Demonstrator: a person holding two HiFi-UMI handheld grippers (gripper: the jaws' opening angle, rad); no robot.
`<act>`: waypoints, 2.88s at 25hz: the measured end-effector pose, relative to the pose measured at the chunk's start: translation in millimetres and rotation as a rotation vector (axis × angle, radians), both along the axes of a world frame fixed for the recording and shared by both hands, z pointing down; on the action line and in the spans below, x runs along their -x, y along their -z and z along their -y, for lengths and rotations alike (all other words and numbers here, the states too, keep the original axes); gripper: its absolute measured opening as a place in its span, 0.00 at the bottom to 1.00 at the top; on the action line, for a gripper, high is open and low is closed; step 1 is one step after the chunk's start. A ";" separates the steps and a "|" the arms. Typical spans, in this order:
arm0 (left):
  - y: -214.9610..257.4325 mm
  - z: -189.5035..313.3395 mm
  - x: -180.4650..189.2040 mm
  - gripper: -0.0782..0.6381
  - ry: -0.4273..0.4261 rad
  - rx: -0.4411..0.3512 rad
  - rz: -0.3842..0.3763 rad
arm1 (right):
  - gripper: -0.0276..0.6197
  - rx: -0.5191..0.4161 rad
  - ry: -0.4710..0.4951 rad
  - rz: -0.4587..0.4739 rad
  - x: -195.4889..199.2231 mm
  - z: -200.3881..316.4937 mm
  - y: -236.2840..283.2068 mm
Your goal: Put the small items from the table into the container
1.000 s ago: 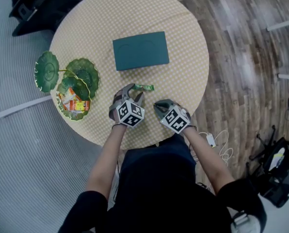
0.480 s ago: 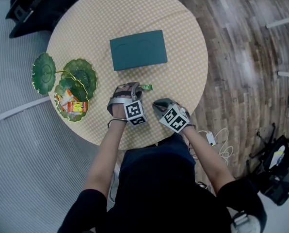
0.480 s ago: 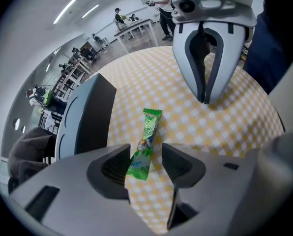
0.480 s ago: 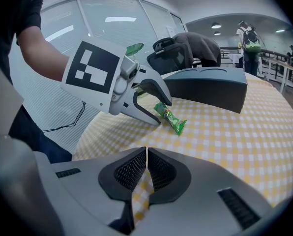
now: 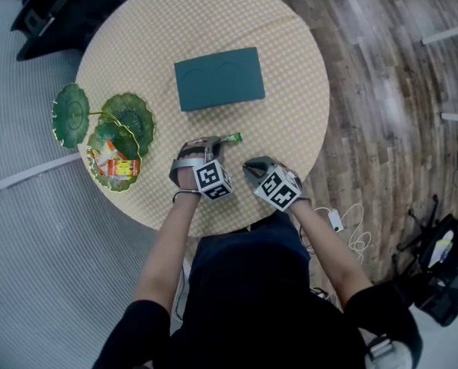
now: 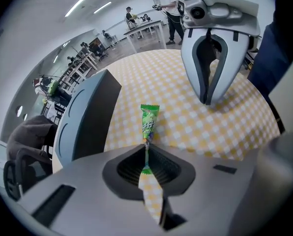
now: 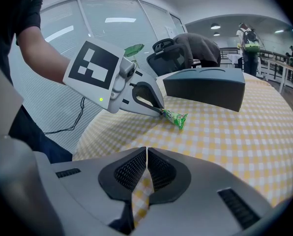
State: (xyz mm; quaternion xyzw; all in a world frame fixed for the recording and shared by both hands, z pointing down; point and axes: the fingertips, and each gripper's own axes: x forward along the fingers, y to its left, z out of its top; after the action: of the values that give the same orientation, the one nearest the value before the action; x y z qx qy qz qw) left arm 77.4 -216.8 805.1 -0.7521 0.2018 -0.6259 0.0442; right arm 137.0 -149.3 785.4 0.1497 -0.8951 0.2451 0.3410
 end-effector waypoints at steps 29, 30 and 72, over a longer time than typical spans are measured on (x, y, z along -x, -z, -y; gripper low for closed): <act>95.6 -84.5 34.9 0.14 0.413 -0.106 -0.320 | 0.09 -0.151 0.105 0.025 38.0 -20.1 56.5; 96.5 -91.2 38.5 0.14 0.421 -0.108 -0.317 | 0.09 -0.155 0.114 0.024 40.0 -22.3 58.7; 177.7 -175.5 286.1 0.14 0.347 -0.358 -0.296 | 0.09 -0.336 0.046 0.045 248.3 -81.3 136.6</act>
State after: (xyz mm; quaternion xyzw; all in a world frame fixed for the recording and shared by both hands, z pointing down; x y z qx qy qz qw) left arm -208.7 -41.3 627.4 -0.7695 0.4390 -0.4622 0.0384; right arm -111.3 -68.0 648.8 0.1786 -0.9341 0.0872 0.2966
